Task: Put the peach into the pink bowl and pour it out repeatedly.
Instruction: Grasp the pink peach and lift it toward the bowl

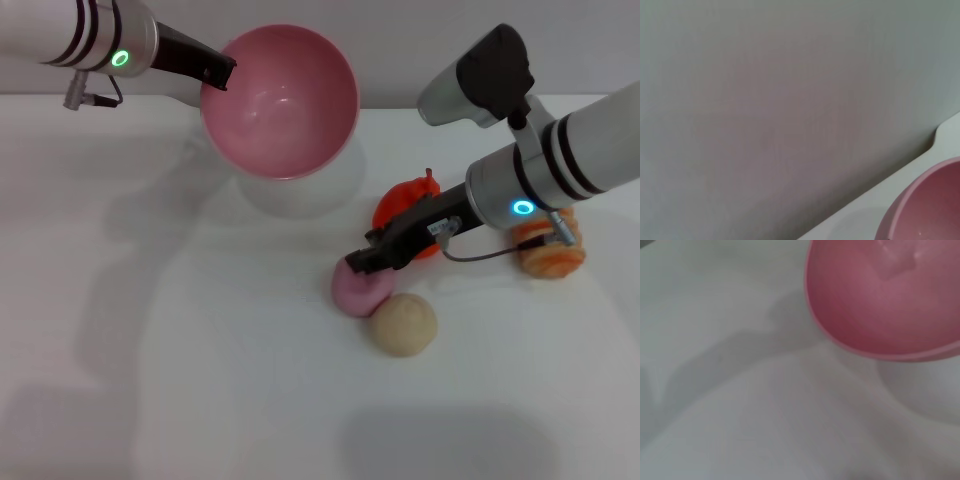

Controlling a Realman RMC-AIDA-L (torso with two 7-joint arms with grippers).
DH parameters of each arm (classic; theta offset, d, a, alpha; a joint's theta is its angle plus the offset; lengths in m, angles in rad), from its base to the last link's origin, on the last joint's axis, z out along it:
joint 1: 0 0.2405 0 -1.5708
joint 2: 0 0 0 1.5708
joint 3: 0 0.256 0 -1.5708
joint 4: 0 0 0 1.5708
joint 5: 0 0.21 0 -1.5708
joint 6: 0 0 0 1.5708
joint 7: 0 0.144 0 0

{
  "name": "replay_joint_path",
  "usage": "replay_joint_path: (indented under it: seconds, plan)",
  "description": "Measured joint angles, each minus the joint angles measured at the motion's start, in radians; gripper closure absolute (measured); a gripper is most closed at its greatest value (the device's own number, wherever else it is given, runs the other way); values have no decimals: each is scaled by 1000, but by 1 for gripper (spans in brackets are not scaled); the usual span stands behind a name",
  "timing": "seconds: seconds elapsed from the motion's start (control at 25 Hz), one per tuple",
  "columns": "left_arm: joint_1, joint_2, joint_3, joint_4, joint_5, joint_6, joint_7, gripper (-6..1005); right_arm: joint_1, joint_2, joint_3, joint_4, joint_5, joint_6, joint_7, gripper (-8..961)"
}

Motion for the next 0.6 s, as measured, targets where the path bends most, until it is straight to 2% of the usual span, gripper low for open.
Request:
replay_joint_path:
  seconds: [0.6]
  plan:
    - [-3,-2,-1,17,23,7,27,950,1,0,-10,62,26,21,30,607]
